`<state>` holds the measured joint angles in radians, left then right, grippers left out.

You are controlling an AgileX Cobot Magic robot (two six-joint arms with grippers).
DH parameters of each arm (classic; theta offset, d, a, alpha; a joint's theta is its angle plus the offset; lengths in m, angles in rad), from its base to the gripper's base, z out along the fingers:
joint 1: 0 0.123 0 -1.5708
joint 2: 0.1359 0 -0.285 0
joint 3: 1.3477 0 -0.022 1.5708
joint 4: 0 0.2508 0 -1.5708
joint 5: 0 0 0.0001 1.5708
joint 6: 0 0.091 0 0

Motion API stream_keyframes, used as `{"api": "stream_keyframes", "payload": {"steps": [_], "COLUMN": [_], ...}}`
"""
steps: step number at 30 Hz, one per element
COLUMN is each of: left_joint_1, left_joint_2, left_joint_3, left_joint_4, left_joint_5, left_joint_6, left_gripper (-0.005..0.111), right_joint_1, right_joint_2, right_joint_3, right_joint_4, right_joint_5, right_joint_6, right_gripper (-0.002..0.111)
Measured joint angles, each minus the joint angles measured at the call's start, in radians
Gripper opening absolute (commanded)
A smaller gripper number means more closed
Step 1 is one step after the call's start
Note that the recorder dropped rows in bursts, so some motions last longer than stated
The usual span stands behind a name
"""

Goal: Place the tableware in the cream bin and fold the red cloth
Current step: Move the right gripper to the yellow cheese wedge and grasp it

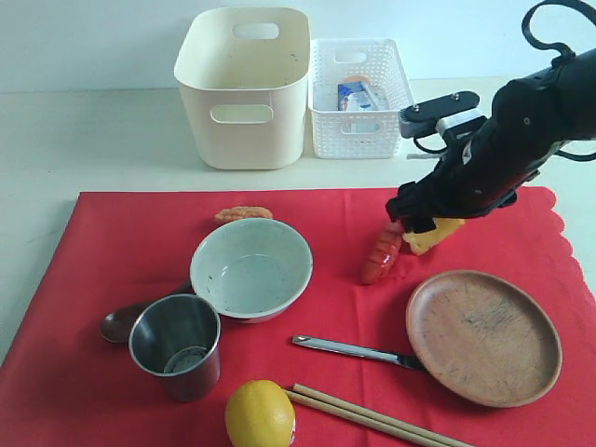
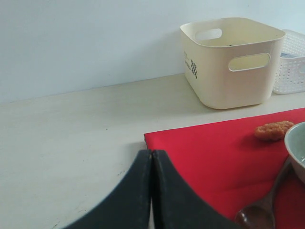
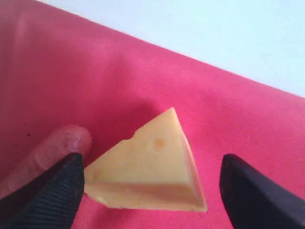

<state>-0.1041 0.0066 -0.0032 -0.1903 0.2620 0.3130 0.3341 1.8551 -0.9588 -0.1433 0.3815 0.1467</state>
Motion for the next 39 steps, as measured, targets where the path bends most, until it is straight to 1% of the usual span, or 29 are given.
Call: {"api": "stream_keyframes", "payload": {"steps": [5, 14, 23, 30, 31, 36, 37, 39], "left_joint_1": [0.000, 0.000, 0.000, 0.000, 0.000, 0.000, 0.000, 0.000], "left_joint_2": [0.000, 0.000, 0.000, 0.000, 0.000, 0.000, 0.000, 0.000], "left_joint_3": [0.000, 0.000, 0.000, 0.000, 0.000, 0.000, 0.000, 0.000], "left_joint_4": [0.000, 0.000, 0.000, 0.000, 0.000, 0.000, 0.000, 0.000], "left_joint_5": [0.000, 0.000, 0.000, 0.000, 0.000, 0.000, 0.000, 0.000], "left_joint_6": [0.000, 0.000, 0.000, 0.000, 0.000, 0.000, 0.000, 0.000], "left_gripper": [0.002, 0.002, 0.002, 0.002, 0.002, 0.002, 0.002, 0.002], "right_joint_1": [0.000, 0.000, 0.000, 0.000, 0.000, 0.000, 0.000, 0.000], "right_joint_2": [0.034, 0.042, 0.026, 0.053, 0.060, 0.064, 0.064, 0.064], "right_joint_3": [0.005, 0.005, -0.007, -0.011, -0.011, -0.011, -0.011, -0.011], "right_joint_4": [-0.007, 0.003, 0.176, 0.194, 0.196, 0.196, 0.196, 0.196], "right_joint_5": [0.025, 0.017, -0.013, -0.065, -0.067, -0.078, -0.080, -0.084], "right_joint_6": [-0.004, -0.006, -0.008, -0.008, -0.008, -0.008, -0.008, -0.008], "right_gripper": [0.074, 0.074, 0.074, 0.074, 0.073, 0.036, 0.030, 0.022]}}
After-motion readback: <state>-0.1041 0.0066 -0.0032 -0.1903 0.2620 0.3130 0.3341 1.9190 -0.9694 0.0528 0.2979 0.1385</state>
